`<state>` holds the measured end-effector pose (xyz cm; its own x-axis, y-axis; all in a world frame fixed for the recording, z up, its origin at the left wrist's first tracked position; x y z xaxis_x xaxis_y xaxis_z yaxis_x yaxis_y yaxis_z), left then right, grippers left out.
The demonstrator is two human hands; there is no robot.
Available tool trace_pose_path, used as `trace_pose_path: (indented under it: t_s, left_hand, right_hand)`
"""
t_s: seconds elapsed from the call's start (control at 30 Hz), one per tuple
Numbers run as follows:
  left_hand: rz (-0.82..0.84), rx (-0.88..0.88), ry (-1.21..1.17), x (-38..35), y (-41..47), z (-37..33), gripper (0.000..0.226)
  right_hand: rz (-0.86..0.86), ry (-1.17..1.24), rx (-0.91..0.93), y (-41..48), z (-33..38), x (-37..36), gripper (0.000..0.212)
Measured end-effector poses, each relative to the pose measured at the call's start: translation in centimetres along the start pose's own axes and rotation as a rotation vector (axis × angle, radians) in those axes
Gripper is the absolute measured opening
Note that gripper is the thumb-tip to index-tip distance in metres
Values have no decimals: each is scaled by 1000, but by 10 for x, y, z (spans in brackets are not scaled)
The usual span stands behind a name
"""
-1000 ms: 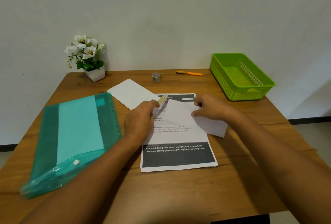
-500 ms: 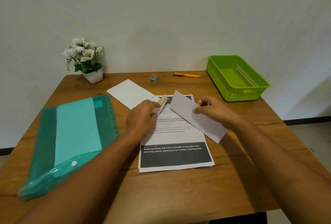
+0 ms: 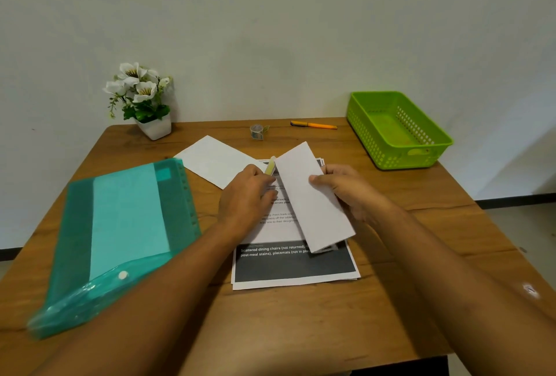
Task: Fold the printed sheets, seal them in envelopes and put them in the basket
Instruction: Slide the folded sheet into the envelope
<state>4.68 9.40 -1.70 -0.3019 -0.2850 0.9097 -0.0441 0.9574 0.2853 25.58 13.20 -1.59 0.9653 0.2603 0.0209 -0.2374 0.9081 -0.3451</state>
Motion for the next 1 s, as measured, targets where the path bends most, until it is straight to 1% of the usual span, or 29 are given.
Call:
trace_pose_path:
  t_s: [0.1,0.27,0.37,0.43,0.53,0.63,0.73,1.0]
  left_hand:
    - [-41,35,19,4,-1,-3,43]
    - [-68,32,19,7,-2,-7,47]
    - [-78,-3,-22,9,-3,-7,39]
    - [-83,-19,-58,11,-3,-5,31]
    - [-69,-23,-84,10,-3,0,29]
    - [-60,-15,-82,9,-3,3,30]
    - [-46,-8,-60,9,-2,3,32]
    - [-26,-8,1,9,1,4,29]
  right_hand:
    - [-9,-33,3,-1,-3,-10,19]
    - [5,42,-10,-1,-6,-17,17]
    - [-5,29,14,-2,-4,-15,21]
    - [-59,-9,55,-1,-1,-7,22]
    - [-124,-1,98,-3,3,7,20]
    - [-164,-84,158,-7,12,15,25]
    - [-166,-130,214,-10,20,17,29]
    - [-171,-371,288,-13,30,6,29]
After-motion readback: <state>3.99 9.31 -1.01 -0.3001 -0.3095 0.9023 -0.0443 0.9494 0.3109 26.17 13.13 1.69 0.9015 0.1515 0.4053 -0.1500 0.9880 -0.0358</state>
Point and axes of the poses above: each hand's wrist, its own y-axis towards the middle knuckle, its own x-axis out of the back of the hand, z = x × y, the point moved 6 cm from there along y, towards the middle knuckle, and after that the axes turned 8 degrees about y, right-handed, at the moved point
